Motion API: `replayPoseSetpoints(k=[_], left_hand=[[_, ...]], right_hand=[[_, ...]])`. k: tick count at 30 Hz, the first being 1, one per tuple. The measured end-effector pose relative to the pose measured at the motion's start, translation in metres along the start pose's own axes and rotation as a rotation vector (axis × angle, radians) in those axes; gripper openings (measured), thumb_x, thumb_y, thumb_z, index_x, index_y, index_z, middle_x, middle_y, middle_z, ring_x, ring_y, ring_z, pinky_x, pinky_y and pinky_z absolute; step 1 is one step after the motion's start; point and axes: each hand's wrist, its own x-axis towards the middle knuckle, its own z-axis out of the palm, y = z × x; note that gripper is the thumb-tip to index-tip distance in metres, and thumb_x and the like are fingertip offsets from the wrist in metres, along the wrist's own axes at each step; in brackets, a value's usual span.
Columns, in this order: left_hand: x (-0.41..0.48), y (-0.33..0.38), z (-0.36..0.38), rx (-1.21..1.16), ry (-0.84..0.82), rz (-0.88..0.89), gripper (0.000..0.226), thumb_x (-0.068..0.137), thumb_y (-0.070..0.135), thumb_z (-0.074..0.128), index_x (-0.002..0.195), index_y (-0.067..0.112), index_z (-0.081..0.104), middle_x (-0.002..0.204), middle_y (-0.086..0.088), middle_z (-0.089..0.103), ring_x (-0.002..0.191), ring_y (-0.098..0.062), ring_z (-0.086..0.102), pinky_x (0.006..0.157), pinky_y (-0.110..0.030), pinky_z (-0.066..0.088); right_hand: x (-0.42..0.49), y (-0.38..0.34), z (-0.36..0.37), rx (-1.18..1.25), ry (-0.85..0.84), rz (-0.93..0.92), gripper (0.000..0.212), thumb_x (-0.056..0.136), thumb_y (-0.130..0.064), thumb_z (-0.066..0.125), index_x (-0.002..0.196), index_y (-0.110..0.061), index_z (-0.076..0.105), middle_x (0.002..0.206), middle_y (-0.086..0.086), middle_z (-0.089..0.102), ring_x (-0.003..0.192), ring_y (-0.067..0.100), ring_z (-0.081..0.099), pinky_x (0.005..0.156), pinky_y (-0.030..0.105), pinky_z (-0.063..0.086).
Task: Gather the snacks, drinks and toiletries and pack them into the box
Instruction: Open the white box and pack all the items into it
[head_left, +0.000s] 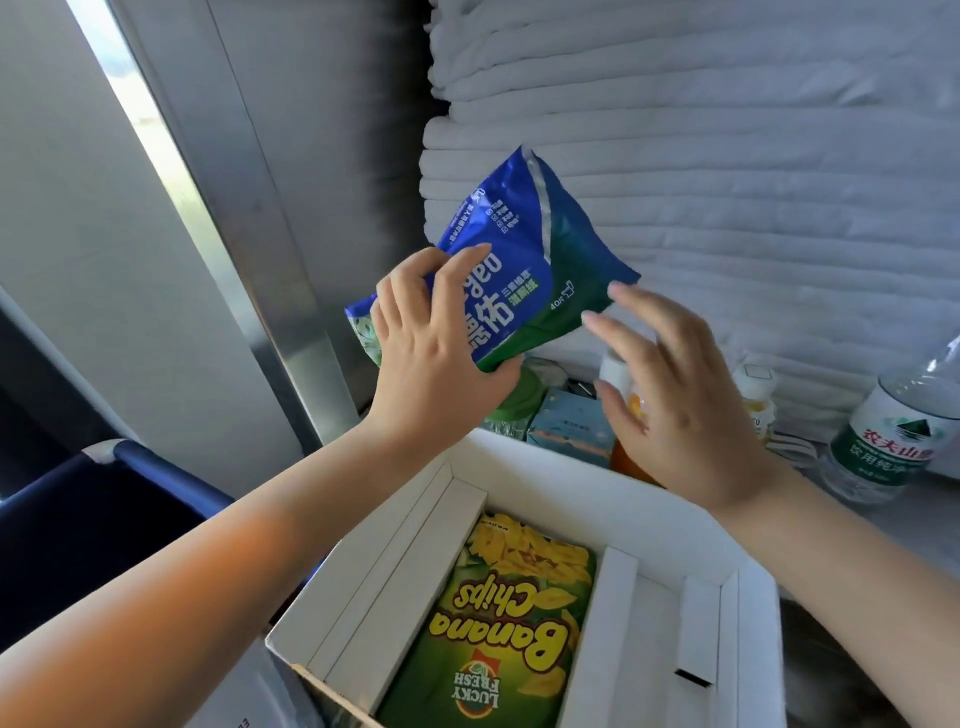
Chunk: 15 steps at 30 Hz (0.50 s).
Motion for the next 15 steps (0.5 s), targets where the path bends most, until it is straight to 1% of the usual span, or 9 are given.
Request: replayPoseSetpoints(k=[2, 4, 7, 8, 10, 12, 14, 15], left_hand=[[-0.008, 0.011, -0.01, -0.017, -0.062, -0.011, 0.077, 0.068, 0.041, 0.074, 0.13, 0.01, 0.042, 0.126, -0.014, 0.038, 0.117, -0.02, 0.032, 0.099, -0.036, 0.034], [-0.018, 0.021, -0.019, -0.049, -0.133, -0.038, 0.077, 0.068, 0.041, 0.074, 0.13, 0.007, 0.044, 0.124, -0.015, 0.04, 0.116, -0.019, 0.033, 0.097, -0.033, 0.033], [-0.036, 0.034, -0.03, -0.063, -0.245, -0.067, 0.077, 0.067, 0.042, 0.074, 0.129, 0.008, 0.045, 0.124, -0.013, 0.04, 0.114, -0.018, 0.034, 0.096, -0.033, 0.034], [-0.042, 0.037, -0.033, -0.054, -0.282, -0.072, 0.076, 0.067, 0.044, 0.072, 0.129, 0.009, 0.046, 0.124, -0.012, 0.04, 0.114, -0.018, 0.035, 0.096, -0.033, 0.033], [-0.053, 0.042, -0.04, -0.037, -0.36, -0.079, 0.074, 0.067, 0.05, 0.068, 0.127, 0.012, 0.047, 0.123, -0.009, 0.041, 0.114, -0.018, 0.036, 0.095, -0.031, 0.03], [-0.064, 0.045, -0.046, -0.022, -0.436, -0.071, 0.072, 0.068, 0.056, 0.063, 0.126, 0.016, 0.05, 0.123, -0.006, 0.042, 0.112, -0.016, 0.035, 0.094, -0.03, 0.028], [-0.074, 0.044, -0.051, -0.01, -0.515, -0.068, 0.073, 0.068, 0.063, 0.058, 0.127, 0.02, 0.049, 0.124, -0.003, 0.041, 0.113, -0.014, 0.031, 0.094, -0.03, 0.026], [-0.079, 0.043, -0.053, -0.005, -0.562, -0.073, 0.076, 0.068, 0.068, 0.055, 0.128, 0.023, 0.047, 0.125, 0.001, 0.037, 0.114, -0.012, 0.029, 0.095, -0.03, 0.025]], right_hand=[[0.003, 0.003, -0.006, -0.026, -0.008, -0.025, 0.053, 0.088, -0.01, 0.061, 0.136, -0.01, 0.037, 0.142, 0.013, 0.032, 0.133, 0.027, 0.034, 0.109, 0.037, 0.032], [0.004, 0.004, -0.012, -0.047, -0.056, -0.055, 0.054, 0.09, -0.012, 0.06, 0.138, -0.012, 0.036, 0.144, 0.013, 0.034, 0.135, 0.028, 0.033, 0.109, 0.038, 0.032], [0.0, 0.002, -0.018, -0.061, -0.187, -0.116, 0.048, 0.093, -0.016, 0.05, 0.14, -0.013, 0.041, 0.144, 0.013, 0.041, 0.135, 0.028, 0.035, 0.106, 0.042, 0.037], [-0.002, 0.001, -0.019, -0.055, -0.238, -0.131, 0.047, 0.093, -0.018, 0.047, 0.14, -0.012, 0.042, 0.144, 0.013, 0.042, 0.135, 0.028, 0.036, 0.104, 0.043, 0.039], [-0.008, -0.001, -0.021, -0.036, -0.319, -0.163, 0.047, 0.094, -0.02, 0.048, 0.139, -0.011, 0.044, 0.144, 0.012, 0.043, 0.134, 0.028, 0.038, 0.101, 0.044, 0.043], [-0.015, -0.003, -0.021, -0.003, -0.395, -0.188, 0.049, 0.091, -0.016, 0.049, 0.139, -0.011, 0.043, 0.143, 0.012, 0.044, 0.133, 0.028, 0.04, 0.098, 0.047, 0.046], [-0.022, -0.006, -0.021, 0.039, -0.456, -0.22, 0.046, 0.095, -0.013, 0.042, 0.14, -0.011, 0.041, 0.144, 0.011, 0.043, 0.133, 0.027, 0.04, 0.097, 0.046, 0.047], [-0.026, -0.007, -0.021, 0.058, -0.482, -0.238, 0.044, 0.097, -0.013, 0.038, 0.141, -0.011, 0.04, 0.144, 0.011, 0.043, 0.133, 0.027, 0.04, 0.097, 0.045, 0.048]])
